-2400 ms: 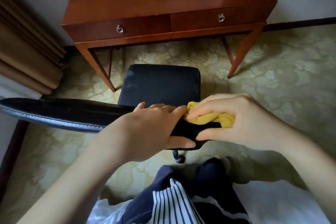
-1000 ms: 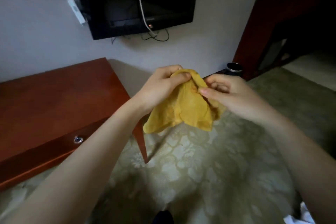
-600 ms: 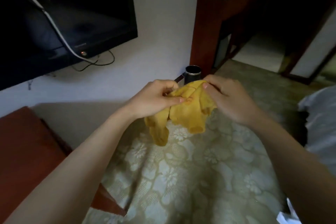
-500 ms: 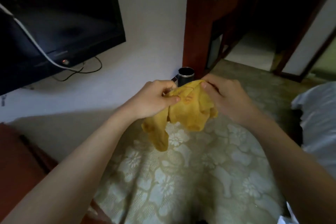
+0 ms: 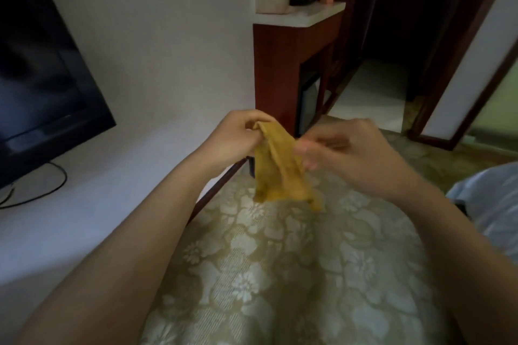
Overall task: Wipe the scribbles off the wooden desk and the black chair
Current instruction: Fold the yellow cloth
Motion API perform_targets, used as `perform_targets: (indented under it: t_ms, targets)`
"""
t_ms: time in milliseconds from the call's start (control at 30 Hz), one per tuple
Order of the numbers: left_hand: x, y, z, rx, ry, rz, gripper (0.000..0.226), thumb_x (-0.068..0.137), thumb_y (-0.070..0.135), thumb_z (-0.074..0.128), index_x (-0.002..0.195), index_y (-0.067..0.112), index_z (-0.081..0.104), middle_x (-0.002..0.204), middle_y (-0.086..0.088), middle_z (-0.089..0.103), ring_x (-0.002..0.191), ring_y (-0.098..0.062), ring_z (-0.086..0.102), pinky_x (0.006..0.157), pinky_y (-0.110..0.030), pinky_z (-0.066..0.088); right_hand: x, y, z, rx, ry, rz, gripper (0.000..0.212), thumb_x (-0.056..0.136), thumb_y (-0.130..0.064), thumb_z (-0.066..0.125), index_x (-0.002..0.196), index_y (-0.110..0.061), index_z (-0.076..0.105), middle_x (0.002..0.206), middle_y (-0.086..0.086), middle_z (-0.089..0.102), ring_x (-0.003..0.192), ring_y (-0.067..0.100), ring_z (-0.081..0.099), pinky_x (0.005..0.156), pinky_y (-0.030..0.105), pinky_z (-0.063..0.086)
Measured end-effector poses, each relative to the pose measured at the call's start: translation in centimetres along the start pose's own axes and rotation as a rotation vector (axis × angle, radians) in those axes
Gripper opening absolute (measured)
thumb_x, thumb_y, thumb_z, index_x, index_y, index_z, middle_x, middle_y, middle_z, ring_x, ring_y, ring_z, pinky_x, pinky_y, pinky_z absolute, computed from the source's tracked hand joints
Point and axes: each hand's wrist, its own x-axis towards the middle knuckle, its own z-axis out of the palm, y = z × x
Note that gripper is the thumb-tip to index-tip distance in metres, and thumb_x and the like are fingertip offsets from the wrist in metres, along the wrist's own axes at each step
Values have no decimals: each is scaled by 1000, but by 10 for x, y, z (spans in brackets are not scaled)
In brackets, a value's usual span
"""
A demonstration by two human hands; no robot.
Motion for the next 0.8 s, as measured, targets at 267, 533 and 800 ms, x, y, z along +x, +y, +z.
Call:
perform_targets:
  t_ms: [267, 533, 800]
  targets:
    - [171, -24, 11, -160, -51, 195, 26, 89, 1, 58, 101, 21, 70, 95, 7, 72, 89, -4, 68, 72, -15, 52, 124, 169, -20, 210, 162, 390, 34, 88, -33, 62, 122, -26, 58, 115, -4, 63, 101, 7, 61, 90, 32, 52]
    - [376, -41, -14, -40, -182, 306, 21, 83, 4, 66, 94, 22, 70, 89, 4, 72, 84, -4, 67, 72, -15, 51, 281, 267, -52, 214, -47, 303, 32, 88, -21, 62, 120, -16, 59, 107, -3, 68, 97, 4, 65, 81, 16, 50]
    - [567, -51, -6, 161, -463, 300, 28, 83, 1, 64, 91, 26, 75, 82, 2, 73, 77, -12, 69, 65, -16, 52, 414, 384, -67, 62, -46, 267, 41, 81, -22, 72, 118, -28, 55, 109, -20, 59, 104, -8, 53, 94, 19, 42]
